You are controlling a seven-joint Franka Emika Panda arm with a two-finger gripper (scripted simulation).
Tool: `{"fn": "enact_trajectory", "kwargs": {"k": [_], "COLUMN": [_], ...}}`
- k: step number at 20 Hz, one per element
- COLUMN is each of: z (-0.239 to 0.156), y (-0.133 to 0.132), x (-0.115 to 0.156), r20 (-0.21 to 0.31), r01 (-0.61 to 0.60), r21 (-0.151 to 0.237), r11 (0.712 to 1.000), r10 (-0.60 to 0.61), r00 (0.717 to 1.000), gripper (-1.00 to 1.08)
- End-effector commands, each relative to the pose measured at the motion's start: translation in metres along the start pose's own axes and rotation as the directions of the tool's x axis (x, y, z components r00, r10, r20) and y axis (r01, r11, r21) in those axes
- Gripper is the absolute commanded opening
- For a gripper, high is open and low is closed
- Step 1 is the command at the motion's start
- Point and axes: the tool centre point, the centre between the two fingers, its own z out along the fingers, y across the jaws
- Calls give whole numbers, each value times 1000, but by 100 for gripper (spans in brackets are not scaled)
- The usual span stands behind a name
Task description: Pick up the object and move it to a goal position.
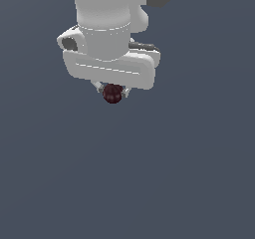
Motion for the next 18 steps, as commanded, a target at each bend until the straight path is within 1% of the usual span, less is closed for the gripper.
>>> {"fn": "enact_trajectory", "kwargs": {"k": [1, 10, 18], "z": [-18, -67, -95], "y": [4, 17, 24], "x": [5, 21, 32], "r20": [0, 0, 0], "r01": [0, 0, 0], "r21": [0, 0, 0], "r11": [1000, 1000, 1000], "r10": [0, 0, 0], "r00": [1000, 1000, 1000], "gripper": [-100, -100, -100]}}
